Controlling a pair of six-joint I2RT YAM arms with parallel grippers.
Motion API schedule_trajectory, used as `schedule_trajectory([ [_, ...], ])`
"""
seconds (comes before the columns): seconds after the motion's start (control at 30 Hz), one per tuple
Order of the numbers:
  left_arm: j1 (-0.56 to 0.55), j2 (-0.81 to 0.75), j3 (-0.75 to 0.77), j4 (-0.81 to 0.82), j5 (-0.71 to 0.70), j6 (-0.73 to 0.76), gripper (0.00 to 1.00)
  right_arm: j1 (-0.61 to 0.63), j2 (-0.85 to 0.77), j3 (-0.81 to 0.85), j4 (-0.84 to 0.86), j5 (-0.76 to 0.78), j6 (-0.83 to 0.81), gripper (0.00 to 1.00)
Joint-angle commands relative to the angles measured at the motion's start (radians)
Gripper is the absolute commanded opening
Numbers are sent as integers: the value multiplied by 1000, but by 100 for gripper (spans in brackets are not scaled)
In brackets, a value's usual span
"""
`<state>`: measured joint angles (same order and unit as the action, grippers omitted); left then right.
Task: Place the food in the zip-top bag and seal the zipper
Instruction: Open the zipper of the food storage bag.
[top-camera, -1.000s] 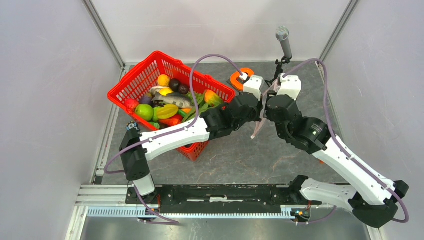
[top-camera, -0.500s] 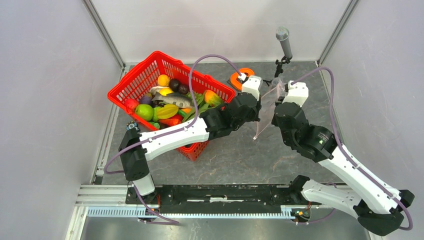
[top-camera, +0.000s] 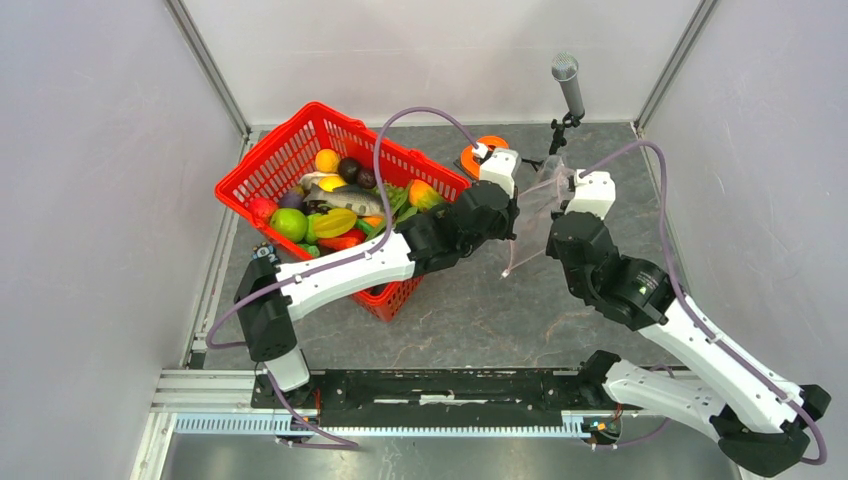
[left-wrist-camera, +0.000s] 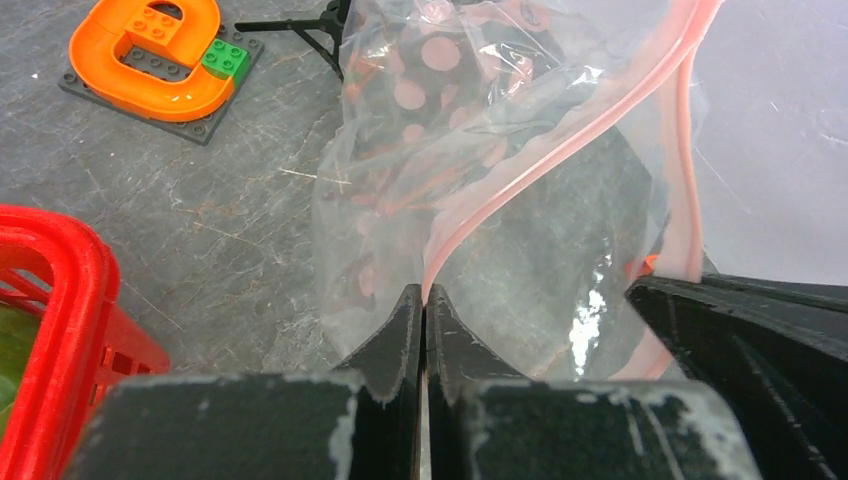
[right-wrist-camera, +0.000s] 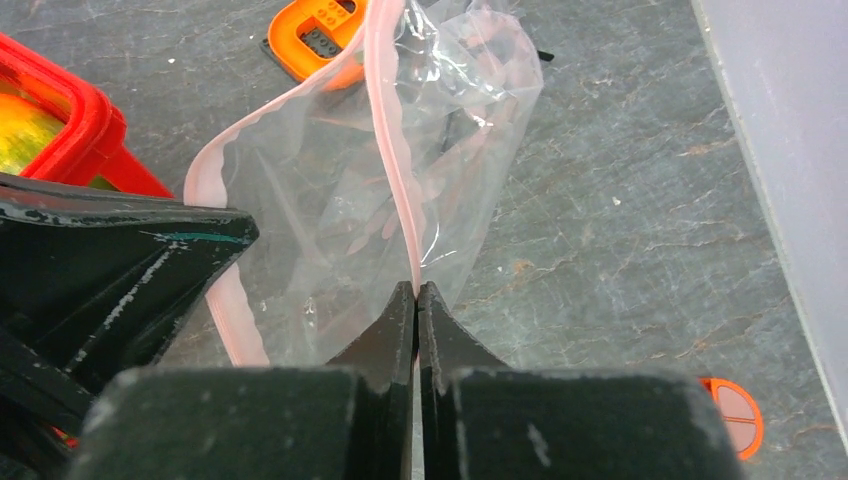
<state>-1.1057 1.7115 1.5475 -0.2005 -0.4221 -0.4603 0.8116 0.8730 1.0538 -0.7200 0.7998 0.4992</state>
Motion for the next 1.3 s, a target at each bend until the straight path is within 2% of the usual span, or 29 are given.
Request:
schedule_trajectory([
  [0.0,42,-59,-19,13,71,-38,2,2,-40,27,27,52,-92,0],
  [0.07,55,-63,-27,11,110,-21,2,1,-62,63,44,44,-167,0],
  [0.13,69,-60,-17,21,231,-7,2,1,-56,123,35,-27,-277,0],
  [0.27,71,-6,82,36,557,-48,2,1,48,360,-168,-93,-347,0],
  [0.37,70,41,141,45,663,-105,2,1,115,497,-302,-135,-384,0],
  [0.5,72,59,125,21,588,-124,2,2,166,465,-329,-205,-423,0],
  [0.67,81,9,-18,9,432,-133,2,-24,185,235,-218,-219,-395,0],
  [0.77,90,-5,-82,-5,358,-132,2,-124,139,94,-62,-352,-422,0],
  [0.87,108,9,-116,-2,343,-134,2,-241,114,-19,64,-496,-441,0],
  [1.03,127,14,-113,-16,300,-99,3,-308,106,-108,191,-557,-436,0],
  [1.13,133,0,-103,-20,307,-67,11,-324,91,-131,245,-583,-411,0],
  [1.17,133,0,-98,-25,310,-55,17,-327,88,-132,256,-583,-401,0],
  [1.2,134,2,-91,-32,313,-50,28,-330,83,-133,268,-584,-395,0],
  [1.27,135,9,-80,-47,327,-41,31,-331,74,-123,279,-584,-357,0],
])
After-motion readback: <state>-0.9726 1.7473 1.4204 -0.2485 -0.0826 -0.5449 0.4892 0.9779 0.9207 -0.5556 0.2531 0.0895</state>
